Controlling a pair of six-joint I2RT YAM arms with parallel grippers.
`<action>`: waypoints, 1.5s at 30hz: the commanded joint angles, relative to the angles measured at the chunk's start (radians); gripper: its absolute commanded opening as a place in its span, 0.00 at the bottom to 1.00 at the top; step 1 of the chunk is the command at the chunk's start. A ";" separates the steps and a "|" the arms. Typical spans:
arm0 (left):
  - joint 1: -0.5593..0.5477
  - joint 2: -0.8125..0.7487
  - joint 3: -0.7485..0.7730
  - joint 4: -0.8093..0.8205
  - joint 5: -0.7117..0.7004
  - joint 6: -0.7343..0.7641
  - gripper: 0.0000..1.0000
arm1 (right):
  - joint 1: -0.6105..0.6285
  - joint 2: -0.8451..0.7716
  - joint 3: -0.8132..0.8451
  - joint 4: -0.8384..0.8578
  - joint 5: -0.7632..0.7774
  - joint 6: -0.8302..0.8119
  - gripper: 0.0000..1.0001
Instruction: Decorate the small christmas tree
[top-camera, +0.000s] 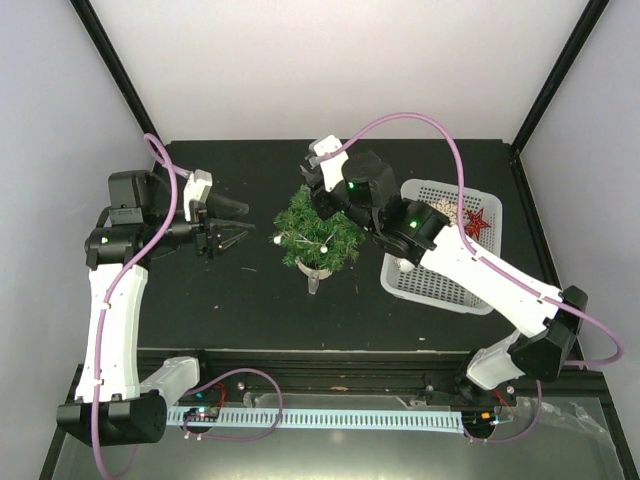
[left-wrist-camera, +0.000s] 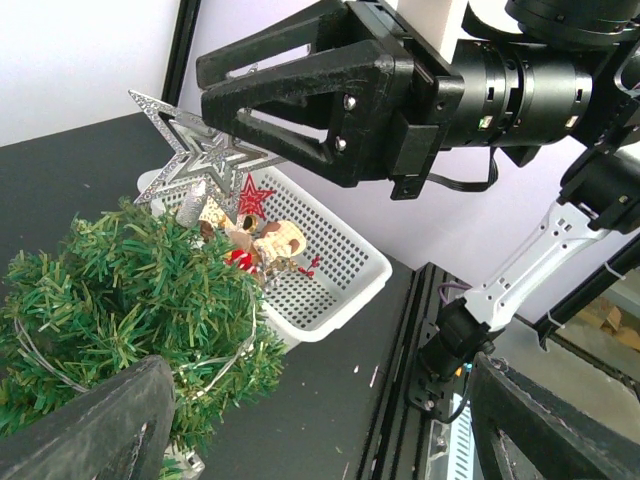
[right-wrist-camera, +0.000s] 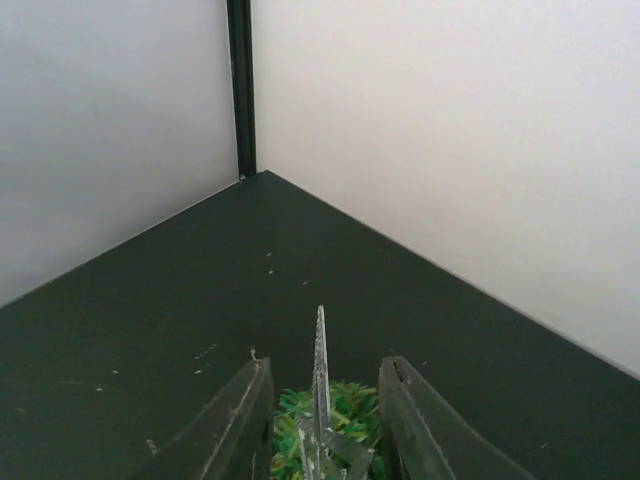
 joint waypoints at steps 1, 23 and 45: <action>0.006 -0.004 -0.008 0.026 0.036 -0.004 0.81 | -0.008 0.024 0.032 -0.070 0.001 -0.007 0.44; 0.006 0.027 -0.001 0.046 -0.117 -0.015 0.82 | -0.373 -0.239 -0.213 -0.290 0.147 0.412 0.71; 0.007 0.131 0.050 -0.021 -0.098 0.030 0.83 | -0.606 0.147 -0.396 -0.285 -0.054 0.488 0.70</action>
